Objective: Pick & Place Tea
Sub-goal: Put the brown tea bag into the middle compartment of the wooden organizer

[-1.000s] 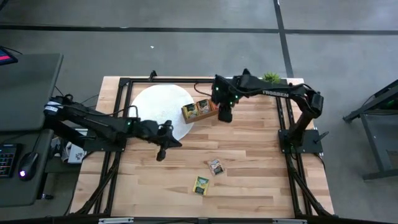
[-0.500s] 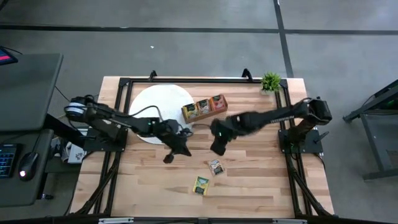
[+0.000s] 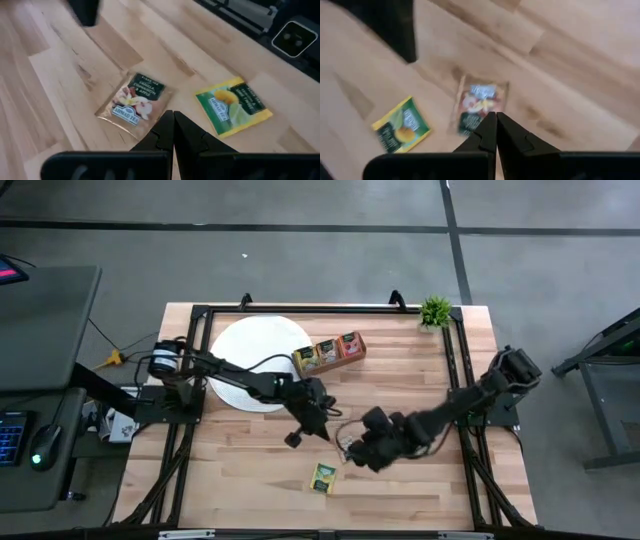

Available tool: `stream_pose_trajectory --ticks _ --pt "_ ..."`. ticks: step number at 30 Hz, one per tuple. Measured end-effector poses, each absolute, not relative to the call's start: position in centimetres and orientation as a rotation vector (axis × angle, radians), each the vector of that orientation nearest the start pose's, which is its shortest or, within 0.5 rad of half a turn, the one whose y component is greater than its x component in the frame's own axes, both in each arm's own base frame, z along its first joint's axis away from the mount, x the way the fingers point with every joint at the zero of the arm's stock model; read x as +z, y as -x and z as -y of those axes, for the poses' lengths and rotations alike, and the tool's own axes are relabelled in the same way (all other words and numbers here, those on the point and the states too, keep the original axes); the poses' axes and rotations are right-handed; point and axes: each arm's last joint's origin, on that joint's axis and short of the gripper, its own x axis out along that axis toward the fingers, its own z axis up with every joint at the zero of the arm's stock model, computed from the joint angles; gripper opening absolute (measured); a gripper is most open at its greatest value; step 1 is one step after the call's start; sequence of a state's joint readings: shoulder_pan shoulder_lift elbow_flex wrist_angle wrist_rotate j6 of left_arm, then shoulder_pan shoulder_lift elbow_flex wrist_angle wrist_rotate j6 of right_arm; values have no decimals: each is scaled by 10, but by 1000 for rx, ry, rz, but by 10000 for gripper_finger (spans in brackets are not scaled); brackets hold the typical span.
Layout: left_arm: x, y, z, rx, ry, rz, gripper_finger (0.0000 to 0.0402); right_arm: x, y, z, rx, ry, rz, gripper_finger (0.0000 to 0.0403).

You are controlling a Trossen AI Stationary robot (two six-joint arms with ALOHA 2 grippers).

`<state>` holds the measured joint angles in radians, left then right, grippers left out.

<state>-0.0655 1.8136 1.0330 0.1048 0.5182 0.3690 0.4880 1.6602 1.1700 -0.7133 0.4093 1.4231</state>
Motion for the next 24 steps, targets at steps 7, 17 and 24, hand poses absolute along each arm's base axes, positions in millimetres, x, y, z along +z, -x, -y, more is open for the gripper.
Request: stream_pose_trajectory --ticks 7,17,24 --pt "171 -394 40 -705 -219 -562 0 191 -280 -161 -593 -868 -768 1" --pt "146 -423 41 -664 -205 -700 0 162 -274 -159 -507 -970 -702 1" --pt "143 -424 38 -539 -218 -752 0 158 -275 -161 -468 -973 -735 0"
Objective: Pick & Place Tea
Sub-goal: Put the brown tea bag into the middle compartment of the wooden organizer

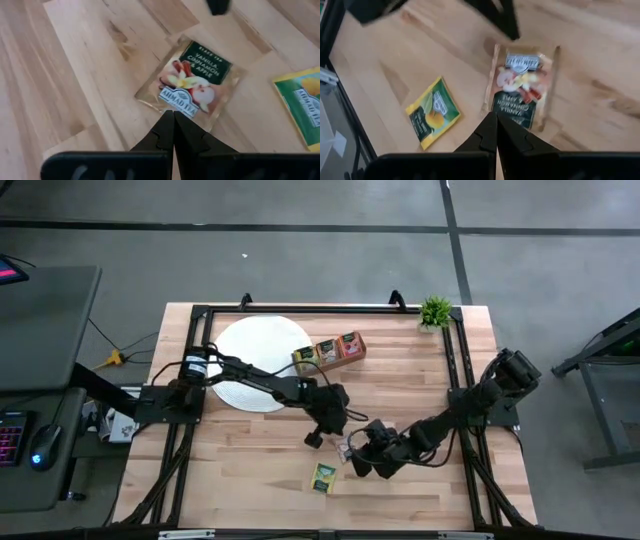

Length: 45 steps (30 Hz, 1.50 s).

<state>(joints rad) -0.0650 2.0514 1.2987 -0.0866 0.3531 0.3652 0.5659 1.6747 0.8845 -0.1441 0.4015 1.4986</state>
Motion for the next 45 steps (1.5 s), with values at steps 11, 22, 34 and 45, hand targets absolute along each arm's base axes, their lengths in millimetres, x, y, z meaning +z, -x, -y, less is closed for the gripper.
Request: stream_pose_trajectory --ticks 11,22,34,45 --pt "143 -423 45 -593 -209 -740 0 139 -282 -170 -427 -968 -769 0" --pt "141 -424 44 -593 -223 -736 0 137 -282 -167 -454 -968 -774 0" --pt "141 -424 45 -604 -233 -725 0 135 -280 -164 -498 -971 -794 0" --pt "141 -424 45 -631 -249 -713 0 135 -281 -160 -516 -970 -796 0"
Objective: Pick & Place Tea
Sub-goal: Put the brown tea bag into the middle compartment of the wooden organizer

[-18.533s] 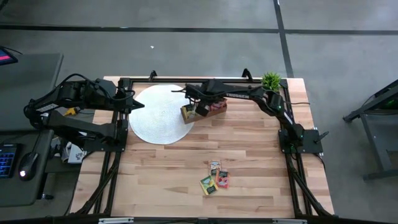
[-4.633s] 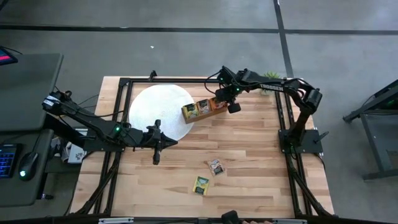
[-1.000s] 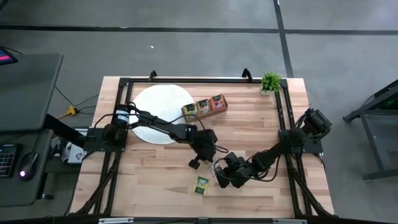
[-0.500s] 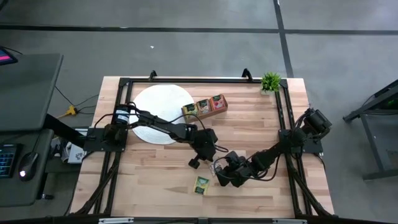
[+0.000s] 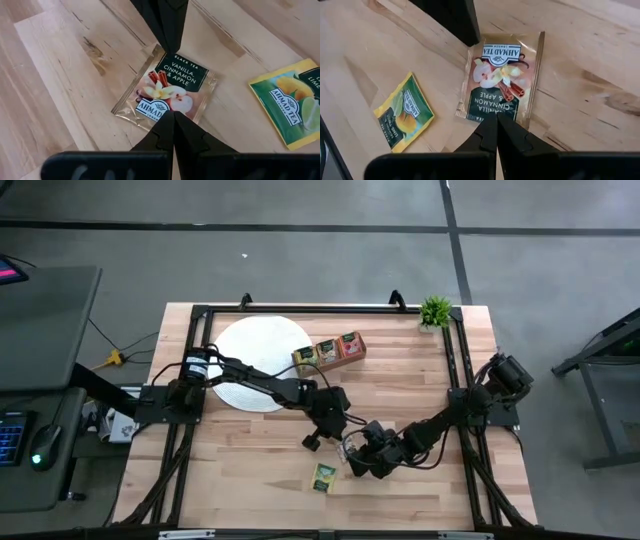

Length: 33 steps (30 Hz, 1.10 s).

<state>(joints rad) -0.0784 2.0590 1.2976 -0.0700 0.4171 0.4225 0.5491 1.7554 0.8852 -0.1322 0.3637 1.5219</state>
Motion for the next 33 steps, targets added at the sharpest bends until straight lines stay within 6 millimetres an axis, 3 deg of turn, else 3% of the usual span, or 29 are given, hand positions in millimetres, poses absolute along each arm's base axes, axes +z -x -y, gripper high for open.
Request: stream_pose_trajectory --ticks 6,18,33 --pt "132 -426 46 -647 -257 -717 0 125 -283 -162 -516 -996 -831 0" --pt "115 -427 45 -694 -178 -749 0 124 -282 -161 -527 -991 -853 0" --pt "105 -426 55 -734 -77 -786 0 119 -283 -133 -652 -937 -954 0"
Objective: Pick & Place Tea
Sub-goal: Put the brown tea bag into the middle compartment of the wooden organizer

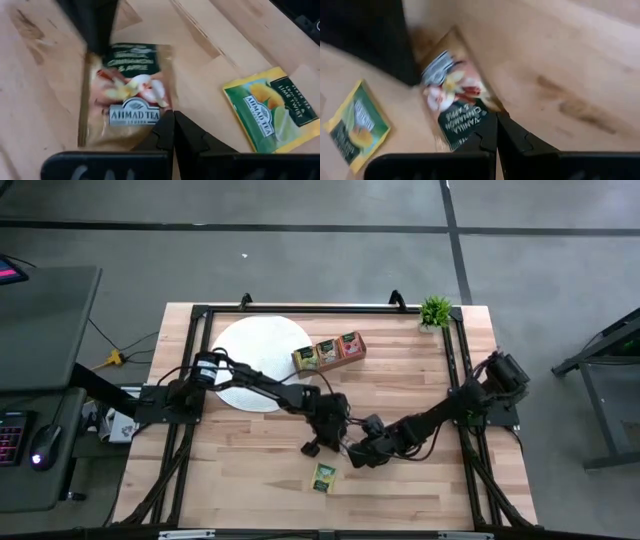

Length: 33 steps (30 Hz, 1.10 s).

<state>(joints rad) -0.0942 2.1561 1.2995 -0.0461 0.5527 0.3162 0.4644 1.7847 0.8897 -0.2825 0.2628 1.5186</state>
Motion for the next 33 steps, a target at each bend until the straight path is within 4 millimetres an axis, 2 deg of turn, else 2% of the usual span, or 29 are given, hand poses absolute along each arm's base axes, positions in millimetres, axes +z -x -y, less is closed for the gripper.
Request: stream_pose_trajectory --ticks 6,13,22,26,33 --pt "105 -425 65 -705 -50 -802 0 119 -290 -116 -677 -908 -943 0" --pt "107 -429 66 -639 23 -789 0 121 -292 -111 -655 -905 -944 0" --pt "108 -432 64 -566 29 -784 0 155 -279 -105 -669 -950 -895 6" --pt "109 -433 63 -533 50 -778 0 166 -274 -109 -670 -1001 -862 38" --pt "109 -433 63 -506 67 -783 0 165 -266 -119 -731 -1056 -848 136"
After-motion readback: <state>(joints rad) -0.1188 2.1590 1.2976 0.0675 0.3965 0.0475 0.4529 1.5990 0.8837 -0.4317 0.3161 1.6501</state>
